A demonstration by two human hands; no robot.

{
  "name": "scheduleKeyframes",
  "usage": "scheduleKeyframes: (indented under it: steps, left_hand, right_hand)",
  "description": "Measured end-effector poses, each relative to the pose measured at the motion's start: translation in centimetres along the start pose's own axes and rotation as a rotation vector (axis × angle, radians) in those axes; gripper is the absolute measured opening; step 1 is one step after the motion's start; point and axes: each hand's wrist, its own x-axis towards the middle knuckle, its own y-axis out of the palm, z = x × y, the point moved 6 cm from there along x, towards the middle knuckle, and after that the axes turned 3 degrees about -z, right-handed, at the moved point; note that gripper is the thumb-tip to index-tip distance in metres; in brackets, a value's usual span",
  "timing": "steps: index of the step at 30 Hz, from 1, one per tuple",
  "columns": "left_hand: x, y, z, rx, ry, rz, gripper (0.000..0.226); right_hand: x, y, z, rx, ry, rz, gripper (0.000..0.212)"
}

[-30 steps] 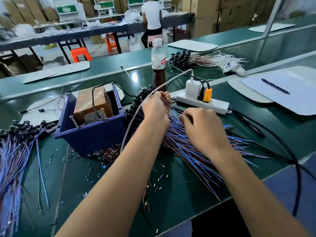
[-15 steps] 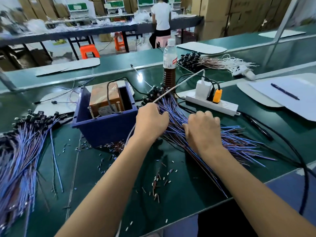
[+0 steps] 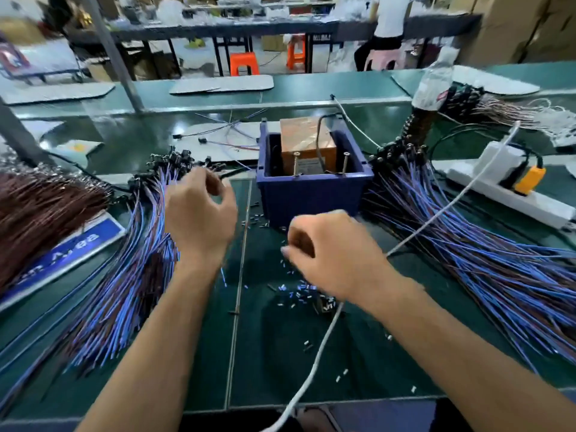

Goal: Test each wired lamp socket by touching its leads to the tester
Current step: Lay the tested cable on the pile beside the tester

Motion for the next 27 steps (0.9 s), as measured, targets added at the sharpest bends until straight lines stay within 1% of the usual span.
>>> scheduleKeyframes:
  steps: [1,2,4,5,6,8,11,14,15,16,17,18,20,21,22,23,24,25,27]
  left_hand:
    - [0.5,0.3,1.6,0.056,-0.055,0.022,0.019]
    - [0.8,0.7,3.3,0.168,-0.095,0.080,0.024]
    - [0.8,1.7,5.6,0.448,-0.146,0.260,0.042]
    - [0.7,2.1,6.2,0.527,-0.159,0.331,0.049]
    - [0.5,2.5,6.4,0.565,-0.160,0.374,0.050]
    - [0.4,2.9,6.6,0.595,-0.139,0.411,0.043]
    - [0.5,3.1,6.6,0.612,-0.116,0.430,0.032]
    - [0.6,2.7,6.6,0.578,-0.153,0.412,0.033]
    - [0.7,2.5,6.4,0.508,-0.171,0.395,0.032]
    - [0.8,2.3,6.1,0.383,-0.207,0.354,0.029]
    - [1.0,2.2,6.0,0.197,-0.279,0.304,0.024]
    - [0.9,2.2,5.8,-0.029,-0.394,0.272,0.020]
    - [0.3,3.0,5.5,-0.470,-0.653,0.254,0.017]
    - [-0.1,3.4,5.1,-0.599,-0.716,0.248,0.017]
    - [-0.3,3.6,4.7,-0.641,-0.712,0.260,0.016]
    - [-0.5,3.6,4.2,-0.647,-0.682,0.279,0.018]
    - [-0.5,3.6,3.9,-0.647,-0.651,0.294,0.025]
    - [-0.6,3.6,3.8,-0.659,-0.637,0.305,0.031]
    - [-0.8,3.9,4.1,-0.733,-0.691,0.339,0.031]
  right_hand:
    - [0.7,2.1,1.0,-0.031,-0.015,0.129,0.021]
    - [1.5,3.9,2.3,-0.059,-0.033,0.204,0.020]
    - [3.4,6.1,4.1,-0.080,-0.051,0.242,0.016]
    - [4.5,7.0,4.6,-0.077,-0.036,0.249,0.014]
    - [5.5,7.8,4.8,-0.072,-0.010,0.261,0.015]
    - [7.3,9.5,5.0,-0.097,0.038,0.309,0.017]
    - [8.8,11.0,4.7,-0.175,0.062,0.347,0.019]
    - [9.2,11.4,4.1,-0.152,0.074,0.352,0.015]
    - [9.2,11.4,3.8,-0.140,0.085,0.352,0.016]
    - [9.2,11.3,3.7,-0.126,0.100,0.345,0.018]
    - [9.2,11.2,3.6,-0.094,0.115,0.329,0.020]
    - [9.2,11.1,3.6,-0.025,0.131,0.297,0.023]
    - [9.0,10.6,3.9,0.236,0.184,0.204,0.034]
    - [8.8,10.5,4.1,0.416,0.237,0.161,0.040]
    - [8.6,10.6,4.0,0.615,0.316,0.142,0.045]
    - [8.3,10.9,4.1,0.815,0.408,0.159,0.048]
    - [8.0,11.3,4.2,0.973,0.480,0.188,0.050]
    - [7.7,11.4,4.3,1.051,0.509,0.208,0.049]
    - [7.4,11.2,4.3,1.034,0.490,0.217,0.038]
